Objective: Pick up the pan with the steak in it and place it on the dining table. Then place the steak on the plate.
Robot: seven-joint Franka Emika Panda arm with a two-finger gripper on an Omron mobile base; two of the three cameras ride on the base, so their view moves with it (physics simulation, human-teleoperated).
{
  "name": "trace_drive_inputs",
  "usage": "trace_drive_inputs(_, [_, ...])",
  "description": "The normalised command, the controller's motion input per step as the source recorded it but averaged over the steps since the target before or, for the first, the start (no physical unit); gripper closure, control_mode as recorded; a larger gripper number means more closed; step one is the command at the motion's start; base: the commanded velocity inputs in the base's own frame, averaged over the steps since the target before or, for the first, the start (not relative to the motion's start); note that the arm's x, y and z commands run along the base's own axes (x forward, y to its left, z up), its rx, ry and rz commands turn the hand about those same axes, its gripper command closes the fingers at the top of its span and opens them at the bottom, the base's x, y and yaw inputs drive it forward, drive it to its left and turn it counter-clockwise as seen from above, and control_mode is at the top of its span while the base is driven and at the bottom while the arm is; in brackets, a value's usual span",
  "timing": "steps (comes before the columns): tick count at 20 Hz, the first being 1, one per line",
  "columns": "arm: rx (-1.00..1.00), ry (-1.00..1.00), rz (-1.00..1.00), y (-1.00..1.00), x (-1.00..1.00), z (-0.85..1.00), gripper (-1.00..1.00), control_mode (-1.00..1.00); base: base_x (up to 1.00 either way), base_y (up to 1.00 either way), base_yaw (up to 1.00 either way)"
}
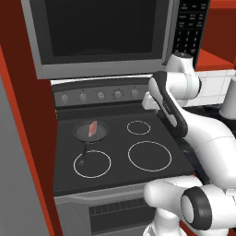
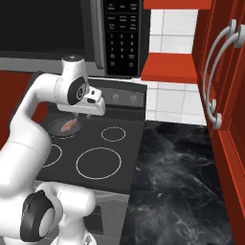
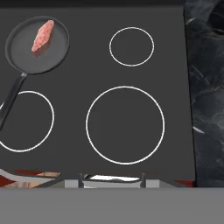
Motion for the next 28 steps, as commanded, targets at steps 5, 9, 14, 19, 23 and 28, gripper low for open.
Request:
trace_drive_inputs(5, [0.02,0.02,0.00,0.02,-0.02,-0.03,-1.00,-1.00,0.00,0.00,0.00])
trace_drive_inputs(9, [0.03,0.04,0.03,0.28,-0.24,-0.09,-1.00,-1.00,0.00,0.00,0.00])
trace_drive_inputs(14, [0.04,0.00,0.02,0.33,-0.51,-0.09,-1.00,-1.00,0.00,0.00,0.00])
trace_drive_inputs(19, [0.05,0.00,0.01,0.42,-0.49,-0.16,-1.00,-1.00,0.00,0.00,0.00])
trace_drive_inputs(23, [0.02,0.00,0.00,0.62,-0.13,-0.33,-1.00,-1.00,0.00,0.00,0.00])
trace_drive_inputs(28, [0.00,0.00,0.00,0.72,-0.02,-0.40,-1.00,-1.00,0.00,0.00,0.00])
